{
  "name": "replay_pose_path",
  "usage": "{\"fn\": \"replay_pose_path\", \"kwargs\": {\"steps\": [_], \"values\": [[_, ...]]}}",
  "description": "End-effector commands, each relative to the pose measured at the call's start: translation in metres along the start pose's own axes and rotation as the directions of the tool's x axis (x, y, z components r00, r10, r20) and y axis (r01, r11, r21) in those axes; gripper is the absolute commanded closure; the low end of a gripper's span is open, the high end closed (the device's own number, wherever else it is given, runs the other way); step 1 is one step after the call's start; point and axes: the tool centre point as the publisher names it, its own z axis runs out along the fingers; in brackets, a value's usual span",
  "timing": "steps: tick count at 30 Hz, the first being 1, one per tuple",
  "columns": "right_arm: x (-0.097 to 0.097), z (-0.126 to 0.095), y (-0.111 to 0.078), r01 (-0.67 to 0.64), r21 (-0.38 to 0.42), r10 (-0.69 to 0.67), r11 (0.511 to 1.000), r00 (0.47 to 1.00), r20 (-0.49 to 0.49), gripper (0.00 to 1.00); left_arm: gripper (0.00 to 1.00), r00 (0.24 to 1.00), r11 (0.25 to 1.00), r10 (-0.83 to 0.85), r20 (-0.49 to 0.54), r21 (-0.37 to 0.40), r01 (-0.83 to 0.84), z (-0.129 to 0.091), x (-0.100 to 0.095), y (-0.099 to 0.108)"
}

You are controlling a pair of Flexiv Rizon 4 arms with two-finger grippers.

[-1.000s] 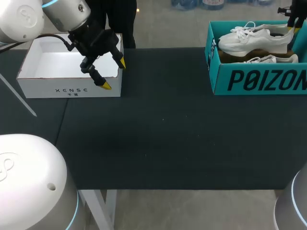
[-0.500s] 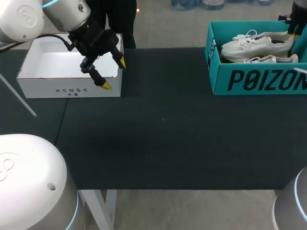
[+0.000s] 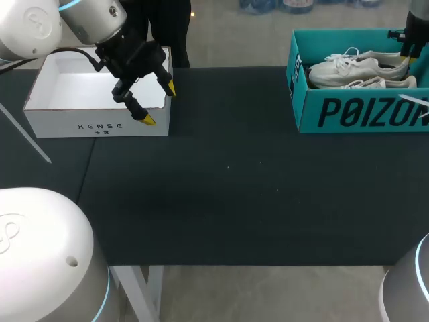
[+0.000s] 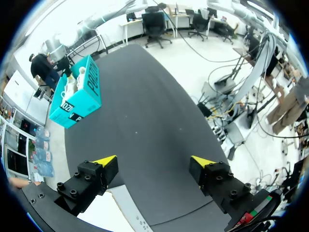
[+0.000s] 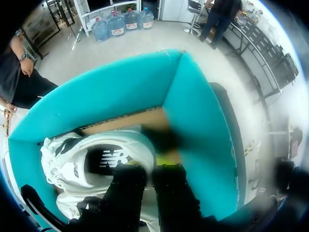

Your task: Take the shoe out of the shoebox, open the shoe tongue, remove and reinsert the insole, then place the shoe into the shoebox

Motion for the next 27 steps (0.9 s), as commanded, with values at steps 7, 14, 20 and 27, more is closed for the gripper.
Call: {"fn": "replay_pose_path", "kwargs": {"steps": [7,14,20,27], "values": [[0.002,-0.016,-0.002,-0.025,-0.030,0.025,0.999,1.000,-0.012,0.00,0.00,1.000,1.000,0.000,-0.001,-0.003,0.000,0.000,0.000,0.000],[0.006,-0.047,-0.006,-0.021,-0.059,0.019,0.998,0.999,-0.025,0.00,0.00,1.000,1.000,0.000,-0.001,-0.003,0.000,0.000,0.000,0.000],[0.012,-0.090,-0.027,-0.033,-0.051,0.030,0.998,0.998,-0.049,0.00,0.00,1.000,1.000,0.000,-0.001,-0.003,0.000,0.000,0.000,0.000],[0.035,-0.135,-0.093,-0.003,-0.069,-0.002,0.998,0.998,-0.068,0.00,0.00,1.000,1.000,0.000,-0.001,-0.003,0.000,0.000,0.000,0.000]]}}
